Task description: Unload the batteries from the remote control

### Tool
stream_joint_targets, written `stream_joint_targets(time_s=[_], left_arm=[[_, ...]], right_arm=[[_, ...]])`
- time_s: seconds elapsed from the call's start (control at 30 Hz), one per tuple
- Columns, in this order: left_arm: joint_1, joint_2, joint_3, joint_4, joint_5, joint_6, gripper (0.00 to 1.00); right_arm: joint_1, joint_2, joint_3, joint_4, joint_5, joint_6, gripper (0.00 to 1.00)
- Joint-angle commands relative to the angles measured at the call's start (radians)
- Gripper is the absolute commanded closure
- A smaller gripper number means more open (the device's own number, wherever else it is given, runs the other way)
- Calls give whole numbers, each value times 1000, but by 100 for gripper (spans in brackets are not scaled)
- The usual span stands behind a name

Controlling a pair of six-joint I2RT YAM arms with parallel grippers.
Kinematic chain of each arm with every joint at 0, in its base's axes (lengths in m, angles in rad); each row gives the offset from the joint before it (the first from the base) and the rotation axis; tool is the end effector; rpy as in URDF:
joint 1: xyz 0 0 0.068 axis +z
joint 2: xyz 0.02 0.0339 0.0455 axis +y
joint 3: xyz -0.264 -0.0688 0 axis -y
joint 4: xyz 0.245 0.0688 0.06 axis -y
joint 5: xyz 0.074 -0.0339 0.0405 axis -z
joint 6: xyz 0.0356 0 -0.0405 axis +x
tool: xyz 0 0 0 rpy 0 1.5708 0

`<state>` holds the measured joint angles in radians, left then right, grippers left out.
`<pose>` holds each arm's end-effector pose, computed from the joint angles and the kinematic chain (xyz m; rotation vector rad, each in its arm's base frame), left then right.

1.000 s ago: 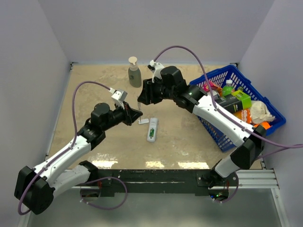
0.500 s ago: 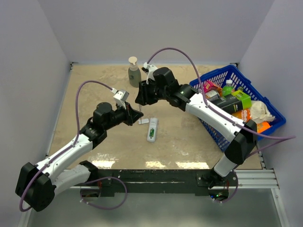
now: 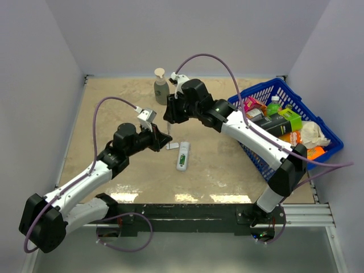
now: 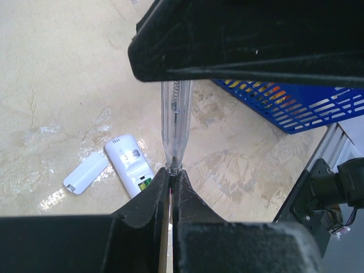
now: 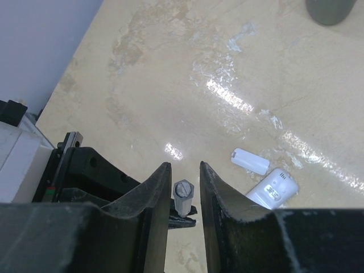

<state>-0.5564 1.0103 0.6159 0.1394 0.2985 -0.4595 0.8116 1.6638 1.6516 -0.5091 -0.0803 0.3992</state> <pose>0.1927 -0.1322 0.2711 0.3153 1.9035 -0.9722 0.2631 0.2814 0.3788 -0.4996 2.1390 0.7960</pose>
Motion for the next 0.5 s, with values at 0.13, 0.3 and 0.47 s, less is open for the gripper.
stream_joint_targets(time_s=[0.13,0.3,0.47], left_arm=[[-8,2,21,25,-27,38,100],[-7,1,21,23,-29,44,100],[-7,4,21,22,-25,51,100]], right_arm=[[1,8,54,-22,17,-20,74],[1,22,65,-46,10,-26,70],[1,30,70,-60,4,-39,78]])
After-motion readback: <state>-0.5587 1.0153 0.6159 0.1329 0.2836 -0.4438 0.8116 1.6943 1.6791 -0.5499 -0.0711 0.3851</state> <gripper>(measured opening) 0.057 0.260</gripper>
